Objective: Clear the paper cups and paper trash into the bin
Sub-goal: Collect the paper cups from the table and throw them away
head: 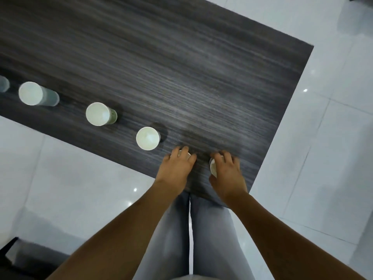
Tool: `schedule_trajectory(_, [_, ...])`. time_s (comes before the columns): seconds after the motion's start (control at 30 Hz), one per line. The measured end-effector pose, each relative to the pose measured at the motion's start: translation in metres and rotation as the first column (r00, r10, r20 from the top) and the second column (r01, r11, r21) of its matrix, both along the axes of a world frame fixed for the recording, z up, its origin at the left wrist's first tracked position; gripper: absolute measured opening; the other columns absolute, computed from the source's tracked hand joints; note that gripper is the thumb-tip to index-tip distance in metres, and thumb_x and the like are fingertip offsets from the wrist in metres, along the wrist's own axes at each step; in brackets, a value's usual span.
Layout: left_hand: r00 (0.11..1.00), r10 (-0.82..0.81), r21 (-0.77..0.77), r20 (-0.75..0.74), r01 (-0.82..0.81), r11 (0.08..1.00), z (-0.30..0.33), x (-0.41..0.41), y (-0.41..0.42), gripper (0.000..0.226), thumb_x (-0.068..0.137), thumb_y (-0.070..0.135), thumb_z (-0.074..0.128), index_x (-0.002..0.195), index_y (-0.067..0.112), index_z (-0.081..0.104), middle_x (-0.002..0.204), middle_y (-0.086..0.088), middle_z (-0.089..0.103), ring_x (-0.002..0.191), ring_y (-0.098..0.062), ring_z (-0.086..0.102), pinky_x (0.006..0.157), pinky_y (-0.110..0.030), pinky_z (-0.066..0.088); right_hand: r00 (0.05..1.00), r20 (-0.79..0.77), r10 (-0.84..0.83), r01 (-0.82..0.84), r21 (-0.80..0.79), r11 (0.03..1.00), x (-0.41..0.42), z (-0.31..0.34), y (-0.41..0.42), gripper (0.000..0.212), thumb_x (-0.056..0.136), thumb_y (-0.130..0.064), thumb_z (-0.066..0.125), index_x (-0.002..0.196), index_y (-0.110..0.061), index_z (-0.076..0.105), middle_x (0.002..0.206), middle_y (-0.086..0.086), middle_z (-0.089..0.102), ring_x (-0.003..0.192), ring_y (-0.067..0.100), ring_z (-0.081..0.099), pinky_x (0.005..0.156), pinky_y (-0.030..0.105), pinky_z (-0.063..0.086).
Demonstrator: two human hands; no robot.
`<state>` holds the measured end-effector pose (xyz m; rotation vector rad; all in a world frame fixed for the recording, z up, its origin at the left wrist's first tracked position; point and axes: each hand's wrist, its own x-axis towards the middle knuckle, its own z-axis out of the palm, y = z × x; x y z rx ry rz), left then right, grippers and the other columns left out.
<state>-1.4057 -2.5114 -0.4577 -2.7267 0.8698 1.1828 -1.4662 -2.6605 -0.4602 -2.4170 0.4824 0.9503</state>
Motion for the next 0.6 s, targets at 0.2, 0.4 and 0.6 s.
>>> schedule_trajectory(0.2, [0.945,0.319,-0.104,-0.072,-0.325,0.94,0.079,0.002,0.02,0.058,0.091,0.037,0.057,0.141,0.026,0.03,0.143,0.0,0.032,0.132,-0.021,0.031,0.1,-0.039,0.045,0.986,0.029,0.163,-0.164,0.014,0.986,0.019,0.075,0.008,0.062,0.088,-0.025,0.066,0.14,-0.022,0.034,0.149,0.001,0.028,0.134,0.027,0.027,0.105,0.041,0.042])
schedule_trajectory(0.4, [0.863,0.504,-0.147,0.033,-0.494,0.857,0.172,-0.011,0.062,0.054,0.088,0.038,0.058,0.136,0.021,0.038,0.133,-0.002,0.042,0.122,-0.022,0.04,0.093,-0.039,0.049,0.919,0.15,0.364,-0.369,0.009,0.929,0.04,0.163,0.044,0.063,0.087,-0.017,0.061,0.143,-0.023,0.033,0.146,-0.003,0.029,0.129,0.025,0.027,0.093,0.038,0.048])
schedule_trajectory(0.6, [0.727,0.672,-0.167,0.141,-0.651,0.74,0.247,-0.034,0.149,0.057,0.085,0.036,0.064,0.136,0.022,0.04,0.138,-0.002,0.042,0.125,-0.021,0.041,0.099,-0.035,0.046,0.791,0.235,0.566,-0.584,0.012,0.811,0.061,0.235,0.135,0.059,0.089,-0.019,0.058,0.143,-0.022,0.034,0.144,-0.001,0.031,0.127,0.025,0.031,0.094,0.038,0.044])
